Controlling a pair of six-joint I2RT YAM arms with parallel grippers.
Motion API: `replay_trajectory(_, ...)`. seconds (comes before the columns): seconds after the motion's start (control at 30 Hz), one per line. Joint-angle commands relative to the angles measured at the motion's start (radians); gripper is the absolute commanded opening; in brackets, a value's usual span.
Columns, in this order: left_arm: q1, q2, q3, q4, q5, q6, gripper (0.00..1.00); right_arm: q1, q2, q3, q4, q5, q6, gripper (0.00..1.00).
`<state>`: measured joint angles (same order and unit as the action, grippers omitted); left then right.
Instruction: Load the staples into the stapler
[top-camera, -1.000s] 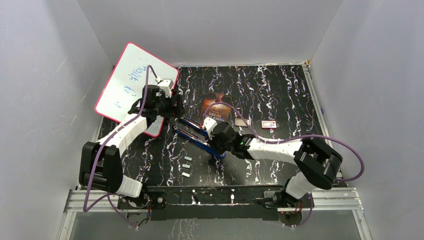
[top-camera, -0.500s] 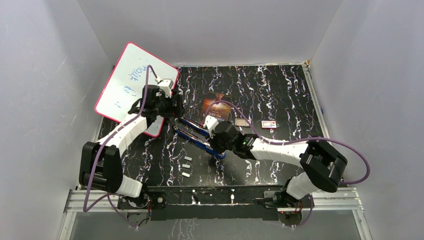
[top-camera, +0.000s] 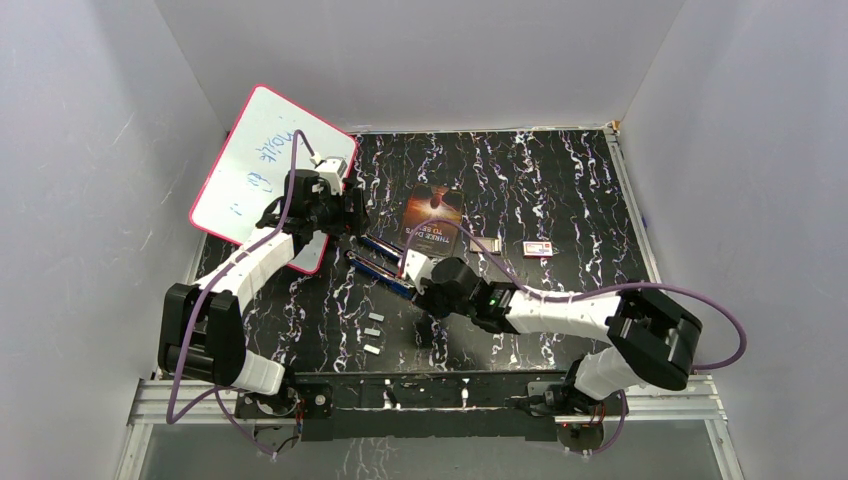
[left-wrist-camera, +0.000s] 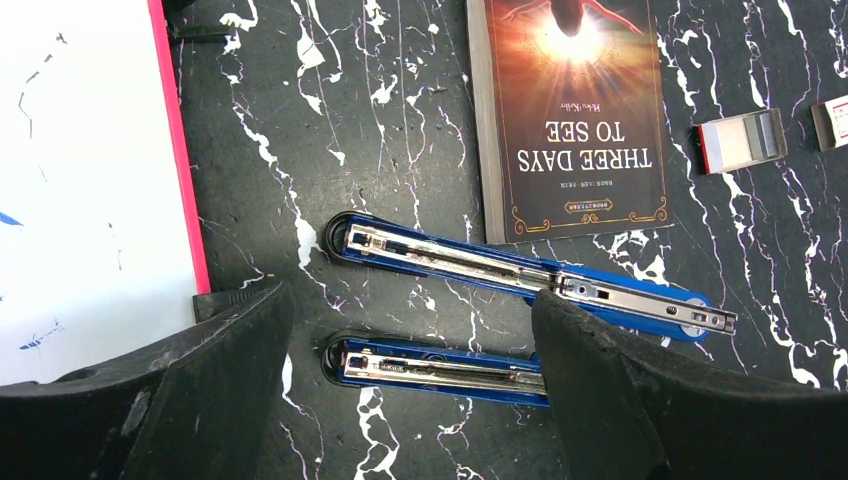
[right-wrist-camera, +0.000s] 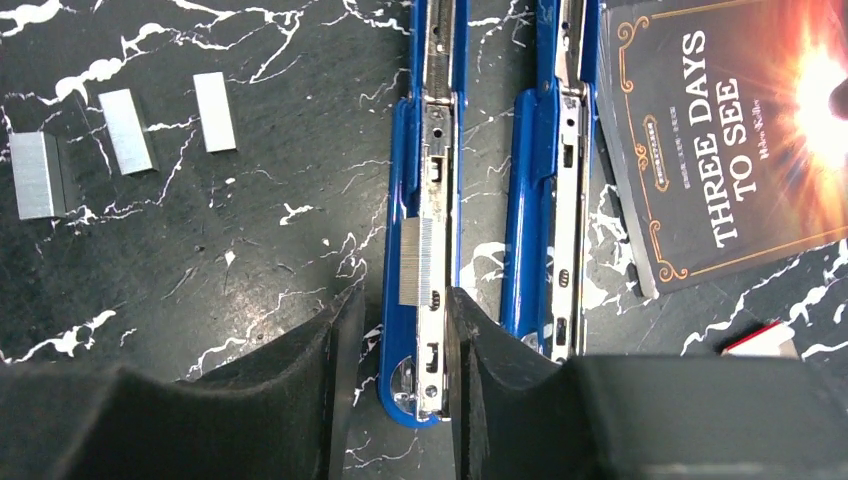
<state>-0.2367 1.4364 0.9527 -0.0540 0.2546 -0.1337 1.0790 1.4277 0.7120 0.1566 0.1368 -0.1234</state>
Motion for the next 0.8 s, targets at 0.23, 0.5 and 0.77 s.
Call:
replay_trajectory(0.23, 0.002, -0.064, 0.008, 0.008, 0.011, -0.007, 0.89, 0.035, -0.048, -0.168, 0.428, 0.131, -0.212, 0.46)
replay_trajectory(0.5, 0.003, -0.088, 0.014, -0.022, -0.006, -0.004, 0.89, 0.034, -0.043, -0.229, 0.562, 0.064, -0.237, 0.47)
replay_trajectory(0.77, 0.003, -0.112, 0.009, -0.034, -0.024, -0.007, 0.9, 0.034, -0.023, -0.223, 0.555, 0.006, -0.294, 0.48)
